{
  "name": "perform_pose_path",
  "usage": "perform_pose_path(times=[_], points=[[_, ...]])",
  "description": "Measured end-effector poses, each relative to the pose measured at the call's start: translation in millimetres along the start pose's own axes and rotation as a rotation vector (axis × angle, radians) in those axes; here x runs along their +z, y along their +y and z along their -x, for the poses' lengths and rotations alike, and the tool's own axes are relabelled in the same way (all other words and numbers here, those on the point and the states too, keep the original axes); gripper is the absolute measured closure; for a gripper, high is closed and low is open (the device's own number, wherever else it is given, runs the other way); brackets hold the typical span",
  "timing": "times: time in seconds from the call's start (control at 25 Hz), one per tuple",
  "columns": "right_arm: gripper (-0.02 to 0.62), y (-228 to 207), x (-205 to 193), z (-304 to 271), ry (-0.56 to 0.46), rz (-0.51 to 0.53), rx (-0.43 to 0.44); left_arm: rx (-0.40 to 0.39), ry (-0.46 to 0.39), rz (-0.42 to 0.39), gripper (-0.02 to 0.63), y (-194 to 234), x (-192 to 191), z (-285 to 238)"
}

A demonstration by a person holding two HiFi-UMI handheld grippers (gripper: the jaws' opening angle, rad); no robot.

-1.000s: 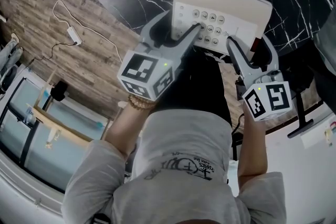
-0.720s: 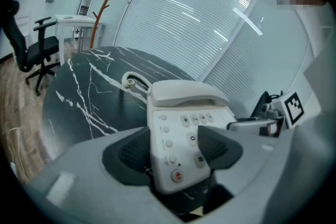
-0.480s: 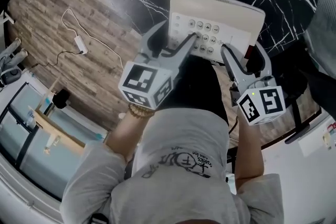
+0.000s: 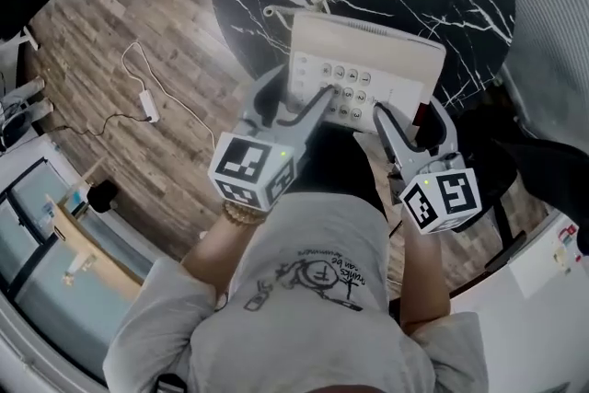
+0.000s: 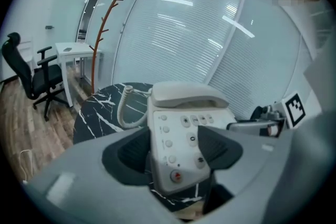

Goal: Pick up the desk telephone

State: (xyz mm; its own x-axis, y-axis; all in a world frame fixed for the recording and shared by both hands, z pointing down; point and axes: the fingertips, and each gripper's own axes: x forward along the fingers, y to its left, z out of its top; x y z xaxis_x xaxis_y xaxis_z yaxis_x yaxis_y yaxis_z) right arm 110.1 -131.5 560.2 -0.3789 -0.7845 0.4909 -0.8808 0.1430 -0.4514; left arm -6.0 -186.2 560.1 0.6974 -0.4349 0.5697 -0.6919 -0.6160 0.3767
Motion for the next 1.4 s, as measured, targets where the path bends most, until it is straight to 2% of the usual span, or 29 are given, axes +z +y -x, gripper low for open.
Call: perform_pose_path(times=[1.12, 1.4], points=[[0.265, 89.1, 177.3, 114.9, -0.226, 0.151, 0.011, 0.007, -0.283, -0.111, 0.318, -96.4, 168.2, 123.9], [0.264, 98.1, 201.8, 137.0, -0.281, 0.176, 0.002, 0.000, -0.338, -0.156, 0.318, -117.1, 193.8, 140.1]])
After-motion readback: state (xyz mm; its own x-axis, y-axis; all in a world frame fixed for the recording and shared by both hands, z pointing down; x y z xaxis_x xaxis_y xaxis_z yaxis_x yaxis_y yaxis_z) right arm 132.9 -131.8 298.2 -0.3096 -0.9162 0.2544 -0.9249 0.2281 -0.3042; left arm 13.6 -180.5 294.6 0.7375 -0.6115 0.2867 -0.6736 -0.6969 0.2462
